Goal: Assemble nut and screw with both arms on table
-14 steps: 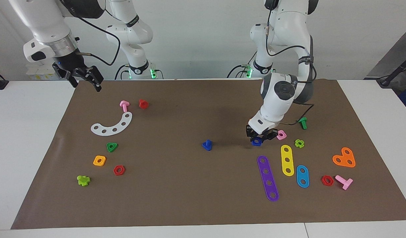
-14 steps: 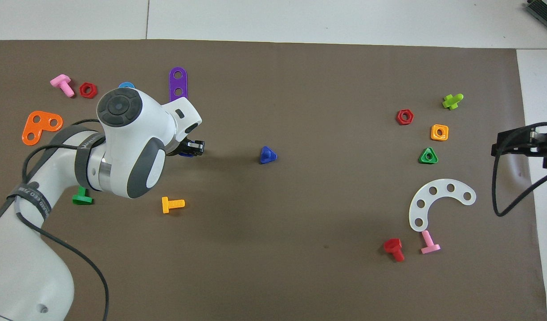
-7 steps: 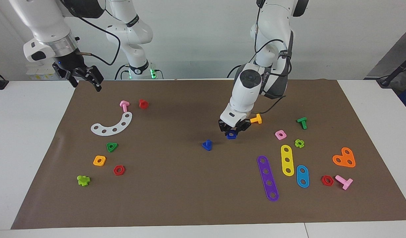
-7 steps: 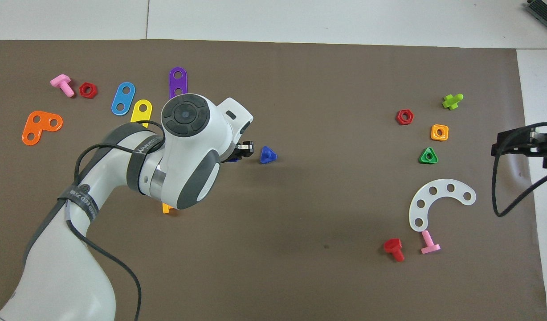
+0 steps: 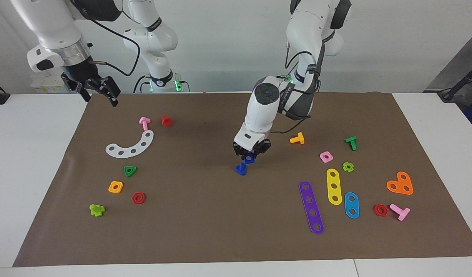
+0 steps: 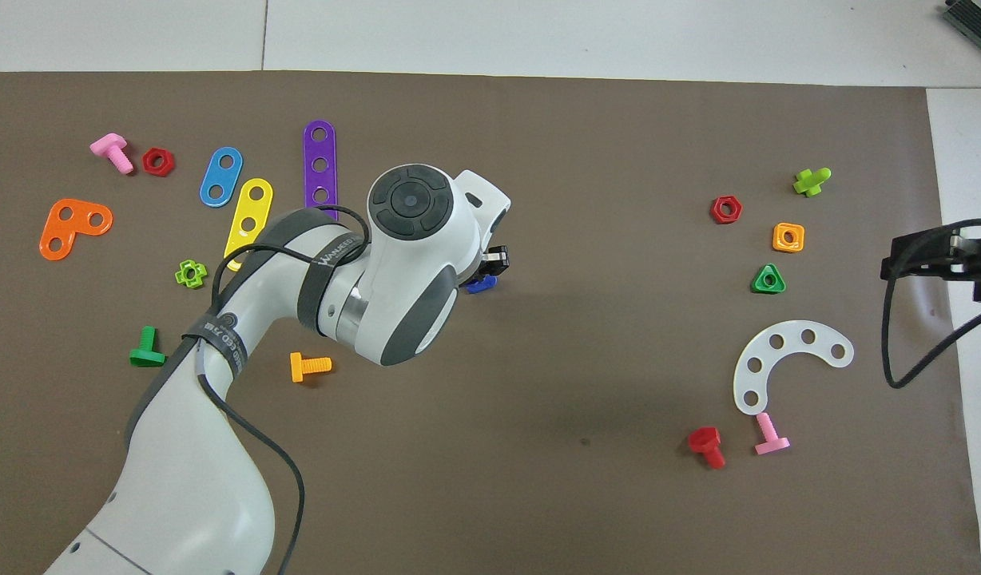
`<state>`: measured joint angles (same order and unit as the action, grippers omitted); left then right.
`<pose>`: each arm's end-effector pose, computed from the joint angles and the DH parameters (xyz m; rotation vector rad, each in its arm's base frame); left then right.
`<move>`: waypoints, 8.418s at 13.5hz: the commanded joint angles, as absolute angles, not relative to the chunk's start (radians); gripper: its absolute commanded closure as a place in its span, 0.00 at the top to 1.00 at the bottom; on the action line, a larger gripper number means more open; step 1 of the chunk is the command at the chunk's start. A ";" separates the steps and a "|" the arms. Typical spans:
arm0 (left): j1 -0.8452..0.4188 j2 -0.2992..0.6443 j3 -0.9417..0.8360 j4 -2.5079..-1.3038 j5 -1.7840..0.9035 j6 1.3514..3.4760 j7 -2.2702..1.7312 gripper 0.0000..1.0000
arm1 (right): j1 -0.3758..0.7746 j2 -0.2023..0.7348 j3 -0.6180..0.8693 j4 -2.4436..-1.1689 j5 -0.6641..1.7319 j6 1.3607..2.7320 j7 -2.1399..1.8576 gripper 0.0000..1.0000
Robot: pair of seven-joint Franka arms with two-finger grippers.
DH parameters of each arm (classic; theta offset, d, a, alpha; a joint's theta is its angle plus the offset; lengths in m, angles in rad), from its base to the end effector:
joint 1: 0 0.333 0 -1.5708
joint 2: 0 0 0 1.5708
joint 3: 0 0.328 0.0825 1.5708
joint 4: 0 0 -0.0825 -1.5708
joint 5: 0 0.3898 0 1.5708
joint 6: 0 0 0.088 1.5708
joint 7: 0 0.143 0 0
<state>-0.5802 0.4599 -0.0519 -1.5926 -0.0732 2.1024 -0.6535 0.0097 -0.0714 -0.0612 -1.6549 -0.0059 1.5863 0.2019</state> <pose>0.5624 -0.4140 0.3451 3.0404 0.0957 -0.0181 0.5373 -0.0296 0.6008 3.1151 -0.3964 0.0044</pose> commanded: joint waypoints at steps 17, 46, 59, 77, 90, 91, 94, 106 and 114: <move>-0.643 0.535 -0.031 -1.532 -0.080 2.111 -0.686 0.05 | 0.011 -0.087 -0.066 -1.666 0.014 1.577 0.175 1.00; -0.640 0.623 -0.020 -1.376 -0.040 1.968 -0.742 0.04 | 0.011 -0.087 -0.066 -1.666 0.014 1.577 0.175 1.00; -0.623 0.644 -0.018 -1.327 -0.034 1.954 -0.749 0.02 | 0.011 -0.087 -0.066 -1.666 0.014 1.577 0.175 1.00; -0.621 0.601 -0.012 -1.485 -0.031 2.079 -0.750 0.03 | 0.011 -0.087 -0.066 -1.666 0.014 1.577 0.175 1.00; -0.618 0.617 -0.011 -1.351 -0.120 1.925 -0.770 0.03 | 0.011 -0.087 -0.066 -1.666 0.014 1.577 0.175 1.00; -0.618 0.617 -0.011 -1.351 -0.121 1.925 -0.770 0.03 | 0.011 -0.087 -0.066 -1.666 0.014 1.577 0.175 1.00; -0.618 0.615 -0.011 -1.354 -0.123 1.930 -0.779 0.03 | 0.011 -0.087 -0.066 -1.666 0.014 1.577 0.175 1.00; -0.612 0.606 -0.012 -1.422 -0.138 2.011 -0.778 0.03 | 0.011 -0.087 -0.066 -1.666 0.014 1.577 0.175 1.00; -0.609 0.604 -0.012 -1.404 -0.179 1.944 -0.778 0.03 | 0.011 -0.089 -0.066 -1.666 0.014 1.577 0.175 1.00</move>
<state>-0.6108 0.6116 -0.0161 -1.3990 -0.1513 1.9638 -0.7729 0.0099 -0.0715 -0.0612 -1.6549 -0.0059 1.5863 0.2019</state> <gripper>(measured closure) 0.533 0.000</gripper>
